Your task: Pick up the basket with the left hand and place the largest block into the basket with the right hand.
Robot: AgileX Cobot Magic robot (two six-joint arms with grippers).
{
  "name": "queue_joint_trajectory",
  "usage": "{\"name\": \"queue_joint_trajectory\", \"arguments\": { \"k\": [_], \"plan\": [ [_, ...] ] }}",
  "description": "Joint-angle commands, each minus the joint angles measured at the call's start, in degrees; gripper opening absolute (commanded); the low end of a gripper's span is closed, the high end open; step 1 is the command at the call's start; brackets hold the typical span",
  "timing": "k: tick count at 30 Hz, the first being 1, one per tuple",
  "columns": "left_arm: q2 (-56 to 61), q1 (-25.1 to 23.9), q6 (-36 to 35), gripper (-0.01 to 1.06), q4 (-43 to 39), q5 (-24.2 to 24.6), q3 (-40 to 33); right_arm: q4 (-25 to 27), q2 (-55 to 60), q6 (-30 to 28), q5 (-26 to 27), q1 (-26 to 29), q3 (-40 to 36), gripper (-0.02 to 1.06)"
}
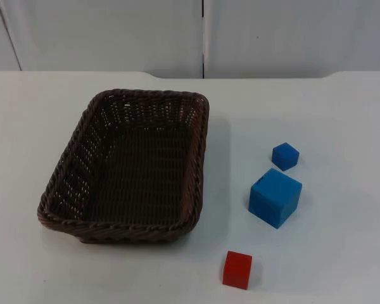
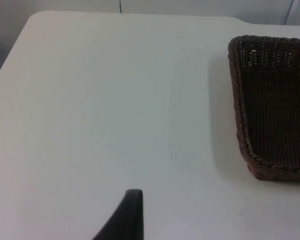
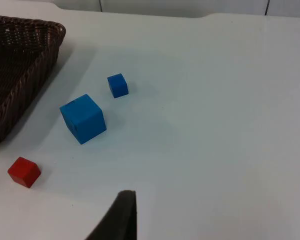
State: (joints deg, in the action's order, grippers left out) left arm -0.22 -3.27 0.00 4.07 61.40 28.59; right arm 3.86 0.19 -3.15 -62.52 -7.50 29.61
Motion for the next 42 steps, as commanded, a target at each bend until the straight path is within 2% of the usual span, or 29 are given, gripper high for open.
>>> {"name": "queue_joint_trajectory", "arguments": {
  "k": [1, 42],
  "plan": [
    [0.22, -0.16, -0.47, 1.05, 0.47, -0.08, -0.24, -0.09, -0.19, -0.28, 0.66, 0.35, -0.1, 1.05],
    [0.22, -0.16, -0.47, 1.05, 1.28, -0.19, -0.24, -0.09, -0.19, -0.28, 0.66, 0.35, -0.1, 1.05]
  ]
}}
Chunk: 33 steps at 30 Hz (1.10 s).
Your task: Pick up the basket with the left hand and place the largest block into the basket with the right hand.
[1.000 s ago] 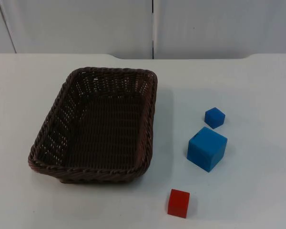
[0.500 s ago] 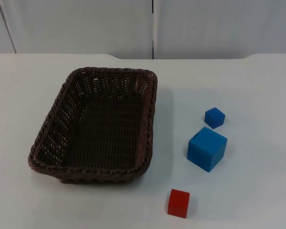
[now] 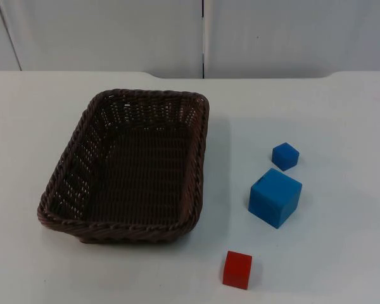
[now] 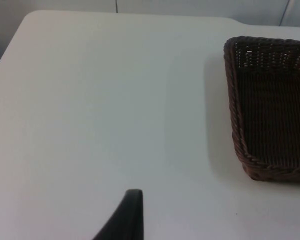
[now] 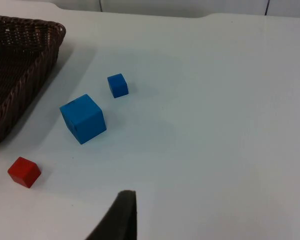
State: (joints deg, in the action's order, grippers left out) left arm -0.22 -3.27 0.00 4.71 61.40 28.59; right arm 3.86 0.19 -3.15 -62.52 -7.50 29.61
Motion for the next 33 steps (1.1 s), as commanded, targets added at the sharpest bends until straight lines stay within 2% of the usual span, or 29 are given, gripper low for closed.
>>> {"name": "queue_joint_trajectory", "arguments": {
  "k": [1, 10, 16, 27, 33],
  "plan": [
    [0.22, -0.16, -0.47, 1.05, 0.65, -0.19, -0.24, -0.09, -0.19, -0.28, 0.66, 0.35, -0.1, 1.05],
    [0.22, -0.16, -0.47, 1.05, 1.11, -0.59, -0.11, -0.31, -0.19, -0.88, 0.66, 0.35, -0.1, 1.05],
    [0.22, -0.16, -0.47, 1.05, 2.37, -3.01, 1.37, -0.31, -0.19, -1.18, 0.66, 0.35, -0.1, 1.05],
    [-6.54, -0.16, 0.0, 1.05, 4.26, -4.34, 2.84, -0.31, -0.19, -1.18, 0.66, 0.35, -0.1, 1.05],
    [-10.02, -0.16, 0.0, 1.05, 6.89, -7.93, 2.84, -0.31, -0.19, -1.18, 0.66, 0.35, -0.1, 1.05]
  ]
}}
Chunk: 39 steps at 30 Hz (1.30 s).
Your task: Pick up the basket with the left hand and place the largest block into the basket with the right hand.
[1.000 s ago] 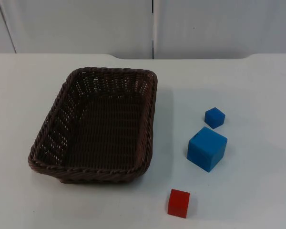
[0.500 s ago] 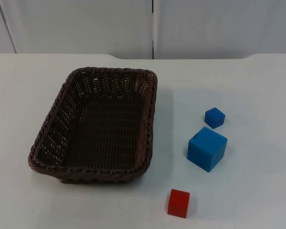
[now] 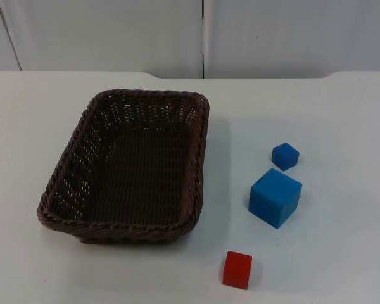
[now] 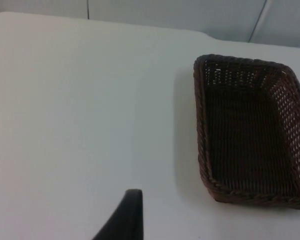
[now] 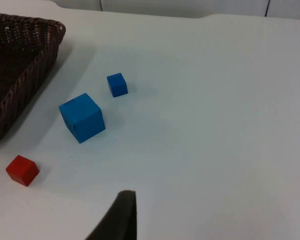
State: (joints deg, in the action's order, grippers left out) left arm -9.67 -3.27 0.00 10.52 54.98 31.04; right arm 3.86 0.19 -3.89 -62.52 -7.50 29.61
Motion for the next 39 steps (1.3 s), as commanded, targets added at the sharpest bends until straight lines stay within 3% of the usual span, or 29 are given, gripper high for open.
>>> {"name": "queue_joint_trajectory", "arguments": {
  "k": [1, 39],
  "plan": [
    [-1.04, -0.16, 0.0, 1.05, 1.08, -1.95, 0.39, -0.31, -0.19, -0.45, 0.66, 0.35, -0.1, 1.05],
    [-15.21, -0.16, 3.18, 1.05, 2.77, -5.81, 0.5, 0.94, -0.19, 0.19, 0.77, 0.35, -0.1, 1.05]
  ]
}}
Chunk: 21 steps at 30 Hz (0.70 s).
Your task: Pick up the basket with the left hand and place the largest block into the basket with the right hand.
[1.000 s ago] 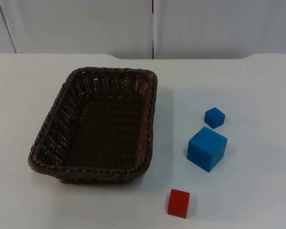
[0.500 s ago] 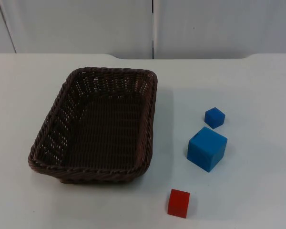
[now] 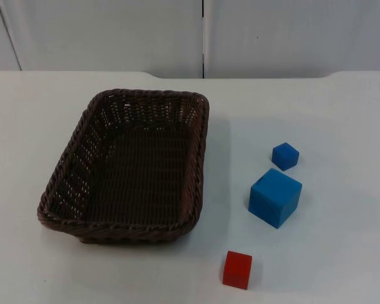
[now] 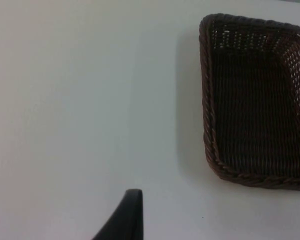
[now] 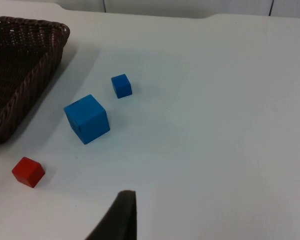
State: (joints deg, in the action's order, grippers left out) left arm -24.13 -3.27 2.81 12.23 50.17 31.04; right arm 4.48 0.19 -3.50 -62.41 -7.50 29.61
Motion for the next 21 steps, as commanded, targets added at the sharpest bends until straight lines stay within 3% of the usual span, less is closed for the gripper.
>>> {"name": "queue_joint_trajectory", "arguments": {
  "k": [1, 21],
  "plan": [
    [-1.18, -0.16, 0.37, 1.05, 1.21, -1.0, 0.62, 0.32, -0.19, -0.19, 0.67, 0.35, -0.1, 1.05],
    [-12.13, -0.16, 3.41, 1.05, 2.12, -1.11, 6.92, 0.32, -0.19, -0.19, 0.67, 0.35, -0.1, 1.05]
  ]
}}
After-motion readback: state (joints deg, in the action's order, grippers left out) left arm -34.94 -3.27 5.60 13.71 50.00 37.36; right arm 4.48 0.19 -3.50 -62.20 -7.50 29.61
